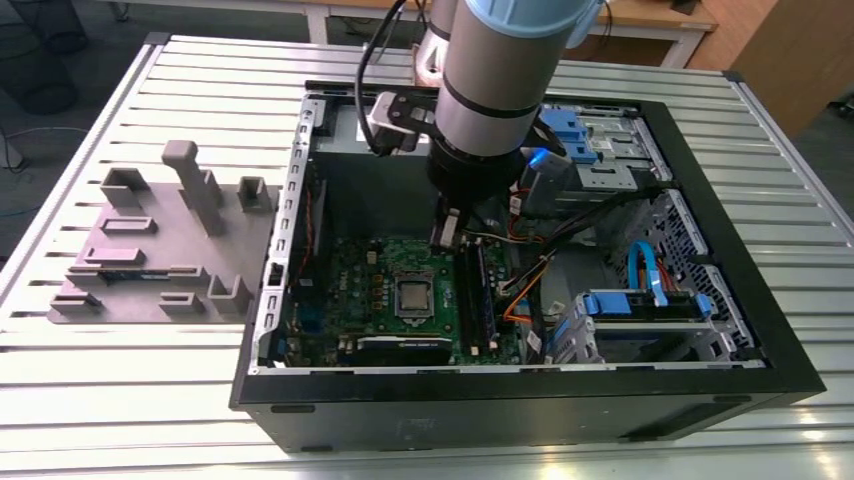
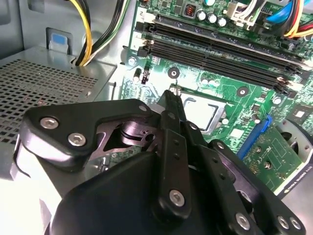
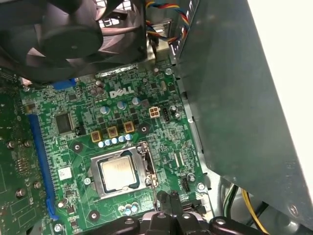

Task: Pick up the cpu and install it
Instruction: 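Install the first cpu locking lever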

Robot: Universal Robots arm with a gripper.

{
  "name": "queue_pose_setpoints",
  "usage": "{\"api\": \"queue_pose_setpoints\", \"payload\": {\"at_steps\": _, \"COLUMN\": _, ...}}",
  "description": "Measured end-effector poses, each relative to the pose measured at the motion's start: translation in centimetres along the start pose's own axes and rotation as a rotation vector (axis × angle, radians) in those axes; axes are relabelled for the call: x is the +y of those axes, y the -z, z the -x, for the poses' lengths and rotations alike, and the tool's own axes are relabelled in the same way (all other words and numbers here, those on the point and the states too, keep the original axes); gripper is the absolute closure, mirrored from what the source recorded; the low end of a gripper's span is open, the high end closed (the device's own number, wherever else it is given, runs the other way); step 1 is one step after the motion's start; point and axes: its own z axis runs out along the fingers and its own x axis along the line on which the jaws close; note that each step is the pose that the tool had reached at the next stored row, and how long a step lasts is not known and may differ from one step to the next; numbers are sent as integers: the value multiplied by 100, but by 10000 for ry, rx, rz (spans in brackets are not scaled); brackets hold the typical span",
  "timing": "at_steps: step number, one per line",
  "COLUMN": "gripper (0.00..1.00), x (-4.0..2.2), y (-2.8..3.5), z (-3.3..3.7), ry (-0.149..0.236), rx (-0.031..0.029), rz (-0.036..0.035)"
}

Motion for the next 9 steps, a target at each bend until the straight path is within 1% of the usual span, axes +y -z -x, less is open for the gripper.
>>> {"api": "queue_pose_setpoints", "payload": {"at_steps": 7, "gripper": 90, "x": 0, "y": 1, "z": -20, "ry": 469, "rx": 41, "rz": 18}}
{"api": "queue_pose_setpoints", "payload": {"at_steps": 9, "gripper": 90, "x": -5, "y": 0, "z": -35, "ry": 540, "rx": 45, "rz": 20}}
